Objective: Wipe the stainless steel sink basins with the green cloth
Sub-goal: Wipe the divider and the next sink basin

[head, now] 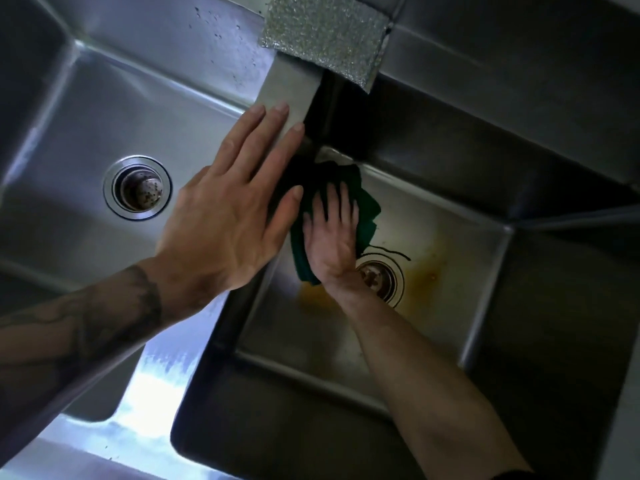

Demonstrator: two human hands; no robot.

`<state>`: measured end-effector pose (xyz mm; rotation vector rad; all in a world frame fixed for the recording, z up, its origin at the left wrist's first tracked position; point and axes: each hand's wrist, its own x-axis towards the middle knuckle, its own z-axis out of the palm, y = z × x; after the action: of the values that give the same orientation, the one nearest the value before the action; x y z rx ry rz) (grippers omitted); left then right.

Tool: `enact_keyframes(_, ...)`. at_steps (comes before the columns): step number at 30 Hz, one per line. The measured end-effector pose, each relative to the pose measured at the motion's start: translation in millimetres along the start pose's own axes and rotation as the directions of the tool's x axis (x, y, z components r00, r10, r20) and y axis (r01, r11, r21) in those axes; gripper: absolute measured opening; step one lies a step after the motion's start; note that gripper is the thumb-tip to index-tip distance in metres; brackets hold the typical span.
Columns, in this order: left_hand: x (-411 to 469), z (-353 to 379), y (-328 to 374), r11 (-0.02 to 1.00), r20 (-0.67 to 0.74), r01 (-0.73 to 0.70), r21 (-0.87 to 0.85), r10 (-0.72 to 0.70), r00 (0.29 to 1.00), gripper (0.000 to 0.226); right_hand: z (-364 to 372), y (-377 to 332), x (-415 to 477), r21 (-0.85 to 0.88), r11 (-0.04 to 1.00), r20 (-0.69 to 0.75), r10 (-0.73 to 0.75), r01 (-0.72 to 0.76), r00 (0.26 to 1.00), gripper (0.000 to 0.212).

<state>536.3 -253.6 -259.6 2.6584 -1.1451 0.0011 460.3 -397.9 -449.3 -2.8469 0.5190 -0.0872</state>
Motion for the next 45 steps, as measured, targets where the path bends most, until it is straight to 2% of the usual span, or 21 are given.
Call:
enact_keyframes(2,0.3,-0.1,-1.6,1.000,-0.003,0.004,-0.002,-0.004,1.000,0.063,-5.0,22.3,-2.3,-0.019,0.990,0.047,-0.141,0.142,0.989,0.051)
enact_keyframes(4,1.4,0.1,-0.9,1.000,-0.009,-0.001,-0.006,0.001,1.000,0.063,-15.5,62.0,-1.5,-0.056,0.985,0.052,-0.158,0.160,0.986,0.051)
enact_keyframes(6,2.0,-0.3,-0.9,1.000,-0.013,0.004,-0.012,-0.004,1.000,0.062,-24.0,85.4,-1.1,-0.076,0.997,0.027,0.003,-0.001,1.000,0.050)
enact_keyframes(8,1.2,-0.8,0.1,1.000,-0.010,0.008,-0.022,-0.008,1.000,0.062,-23.4,74.7,2.0,-0.072,0.984,-0.025,0.164,-0.165,0.986,0.050)
enact_keyframes(10,-0.1,-0.9,-0.4,1.000,-0.011,0.009,-0.024,-0.009,1.000,0.062,-15.7,41.4,-3.5,-0.061,0.978,-0.034,0.199,-0.201,0.979,0.053)
enact_keyframes(14,0.5,-1.0,0.6,1.000,0.001,0.010,-0.023,-0.010,1.000,0.063,1.4,-7.9,-50.6,-0.019,0.999,0.066,-0.043,0.044,0.997,0.051)
enact_keyframes(16,0.7,-1.2,-0.4,1.000,0.004,0.015,-0.012,-0.015,1.000,0.064,-1.1,6.8,-63.2,-0.007,0.983,0.104,-0.181,0.183,0.978,0.050)
enact_keyframes(18,0.8,-0.5,-0.6,1.000,0.007,0.008,-0.012,-0.008,1.000,0.064,-8.0,32.2,-51.5,-0.044,0.975,0.123,-0.210,0.217,0.970,0.053)
enact_keyframes(21,1.0,1.1,-2.7,1.000,0.006,0.023,-0.004,-0.023,1.000,0.064,-12.4,42.6,-20.5,-0.093,0.995,0.092,0.028,-0.020,0.995,0.056)
enact_keyframes(23,1.2,1.5,-1.9,1.000,0.019,0.018,-0.005,-0.018,1.000,0.064,-6.6,25.1,-23.7,-0.065,0.993,0.067,0.105,-0.101,0.992,0.056)
enact_keyframes(26,1.5,-0.5,-2.7,1.000,0.027,0.017,-0.003,-0.017,0.999,0.064,3.9,0.6,-74.9,-0.027,0.998,0.080,-0.063,0.065,0.995,0.054)
enact_keyframes(28,1.2,-2.1,-1.3,1.000,0.036,0.016,0.003,-0.016,0.999,0.065,0.3,9.4,-108.7,-0.025,0.977,0.149,-0.206,0.212,0.967,0.054)
enact_keyframes(31,2.0,-3.3,0.4,1.000,0.051,0.018,0.006,-0.018,0.999,0.065,-5.6,39.2,-124.6,-0.040,0.939,0.223,-0.325,0.341,0.919,0.053)
enact_keyframes(33,2.7,-3.6,-0.3,1.000,0.051,0.020,0.012,-0.021,0.998,0.065,-5.9,42.4,-124.4,-0.028,0.945,0.214,-0.314,0.327,0.925,0.050)
enact_keyframes(37,1.8,-1.6,-2.0,0.999,0.050,0.026,0.018,-0.027,0.998,0.065,8.1,-2.6,-104.4,-0.012,0.994,0.107,-0.105,0.107,0.989,0.051)
enact_keyframes(39,1.0,-3.3,-0.7,1.000,0.058,0.020,0.011,-0.021,0.998,0.066,10.0,-21.4,-97.7,-0.029,0.998,0.103,-0.054,0.058,0.993,0.055)
enact_keyframes(40,1.1,-3.6,-0.3,1.000,0.063,0.018,0.010,-0.019,0.998,0.066,10.1,-21.3,-104.5,-0.032,0.996,0.125,-0.080,0.085,0.989,0.056)
enact_keyframes(42,2.0,-3.6,-1.4,1.000,0.054,0.018,0.020,-0.019,0.998,0.066,8.9,-3.4,-131.7,-0.003,0.972,0.156,-0.233,0.236,0.960,0.056)
enact_keyframes(45,0.7,-3.7,-0.5,1.000,0.057,0.021,0.023,-0.022,0.998,0.065,-1.6,40.2,-167.6,0.046,0.904,0.210,-0.425,0.425,0.881,0.056)
